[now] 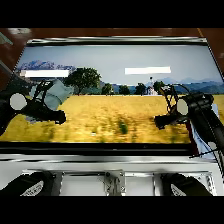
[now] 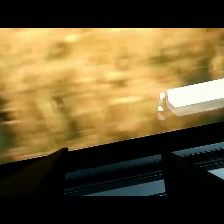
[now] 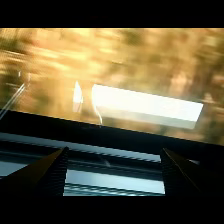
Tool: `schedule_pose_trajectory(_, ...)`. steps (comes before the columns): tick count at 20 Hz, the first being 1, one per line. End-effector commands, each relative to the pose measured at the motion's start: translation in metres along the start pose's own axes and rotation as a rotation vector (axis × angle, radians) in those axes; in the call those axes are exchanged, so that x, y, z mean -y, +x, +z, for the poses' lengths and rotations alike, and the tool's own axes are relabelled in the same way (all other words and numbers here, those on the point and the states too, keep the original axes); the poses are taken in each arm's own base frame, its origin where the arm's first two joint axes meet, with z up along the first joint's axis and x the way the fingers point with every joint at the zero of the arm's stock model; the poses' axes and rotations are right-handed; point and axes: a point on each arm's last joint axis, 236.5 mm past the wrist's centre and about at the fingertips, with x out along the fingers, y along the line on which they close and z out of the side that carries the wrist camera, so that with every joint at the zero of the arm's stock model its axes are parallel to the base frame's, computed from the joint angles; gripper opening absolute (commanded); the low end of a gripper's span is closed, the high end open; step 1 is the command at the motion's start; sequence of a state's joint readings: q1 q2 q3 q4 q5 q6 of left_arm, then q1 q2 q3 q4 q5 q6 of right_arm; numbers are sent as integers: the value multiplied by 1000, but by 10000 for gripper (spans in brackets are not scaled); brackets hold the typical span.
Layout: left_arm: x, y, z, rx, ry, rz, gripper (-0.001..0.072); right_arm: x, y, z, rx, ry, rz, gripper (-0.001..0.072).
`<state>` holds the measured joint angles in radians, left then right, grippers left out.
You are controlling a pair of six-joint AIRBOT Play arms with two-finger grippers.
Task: Fold the shirts.
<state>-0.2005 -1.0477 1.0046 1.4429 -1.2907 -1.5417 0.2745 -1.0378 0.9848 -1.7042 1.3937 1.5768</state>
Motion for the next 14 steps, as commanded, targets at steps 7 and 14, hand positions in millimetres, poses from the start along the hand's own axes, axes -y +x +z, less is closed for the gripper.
schedule_pose_trajectory(7, 0, 0, 0, 0, -1, 0, 659, 0, 0, 0, 2, 0, 0, 697)
schedule_pose_trajectory(14, 0, 0, 0, 0, -1, 0, 658, -4, -1, 22, 92, 55, 18, 697)
